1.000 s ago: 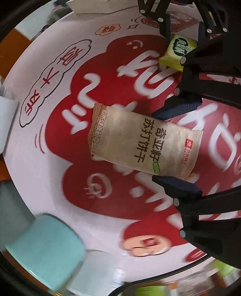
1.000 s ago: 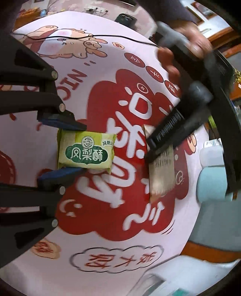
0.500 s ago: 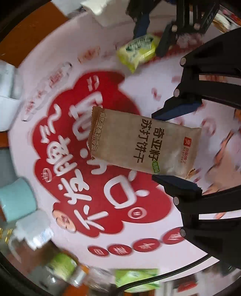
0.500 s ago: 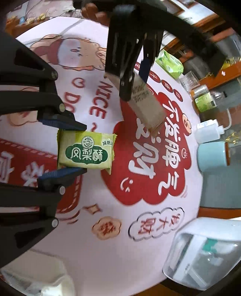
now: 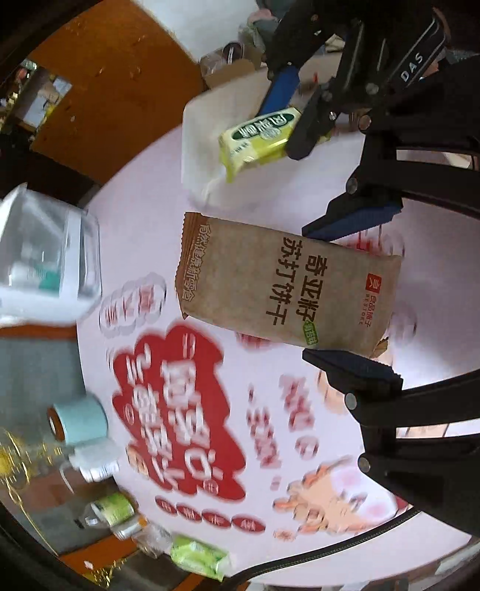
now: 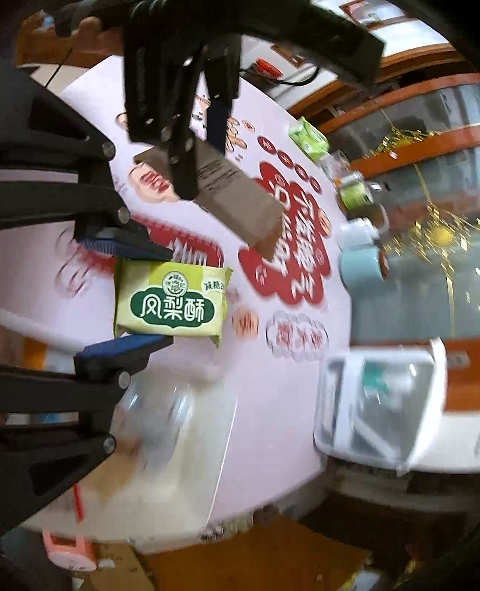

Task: Organize snacks
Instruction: 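Carry the wafer pack and green-label pack into the bin and open both tools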

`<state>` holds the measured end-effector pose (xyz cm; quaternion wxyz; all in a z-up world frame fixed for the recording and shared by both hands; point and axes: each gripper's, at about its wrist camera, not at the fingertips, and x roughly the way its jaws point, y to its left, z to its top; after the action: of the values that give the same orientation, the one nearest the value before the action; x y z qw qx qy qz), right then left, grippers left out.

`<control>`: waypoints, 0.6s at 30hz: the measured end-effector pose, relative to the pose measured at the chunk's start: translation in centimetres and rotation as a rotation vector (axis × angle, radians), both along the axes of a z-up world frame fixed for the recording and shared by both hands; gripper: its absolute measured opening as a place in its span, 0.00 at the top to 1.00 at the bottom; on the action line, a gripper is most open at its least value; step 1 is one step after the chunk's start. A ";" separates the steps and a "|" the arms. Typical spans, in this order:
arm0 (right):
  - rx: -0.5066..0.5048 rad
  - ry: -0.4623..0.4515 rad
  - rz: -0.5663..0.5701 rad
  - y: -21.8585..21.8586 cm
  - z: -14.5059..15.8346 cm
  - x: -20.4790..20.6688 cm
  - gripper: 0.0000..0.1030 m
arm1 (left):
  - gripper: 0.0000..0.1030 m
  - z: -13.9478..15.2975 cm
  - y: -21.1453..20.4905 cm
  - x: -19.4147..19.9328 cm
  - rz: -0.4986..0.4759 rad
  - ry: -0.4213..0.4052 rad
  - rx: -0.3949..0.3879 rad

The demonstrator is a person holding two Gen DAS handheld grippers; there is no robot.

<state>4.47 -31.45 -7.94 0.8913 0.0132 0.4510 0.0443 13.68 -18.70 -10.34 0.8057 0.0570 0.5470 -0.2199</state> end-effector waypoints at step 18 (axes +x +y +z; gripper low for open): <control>-0.057 0.053 -0.361 -15.2 -2.6 -9.6 0.62 | 0.45 -2.2 -20.1 -9.5 -0.188 0.035 0.009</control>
<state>-5.12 -46.68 -10.53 0.8725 0.0698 0.4659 -0.1296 4.20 -38.81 -12.58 0.7716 0.1078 0.5542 -0.2930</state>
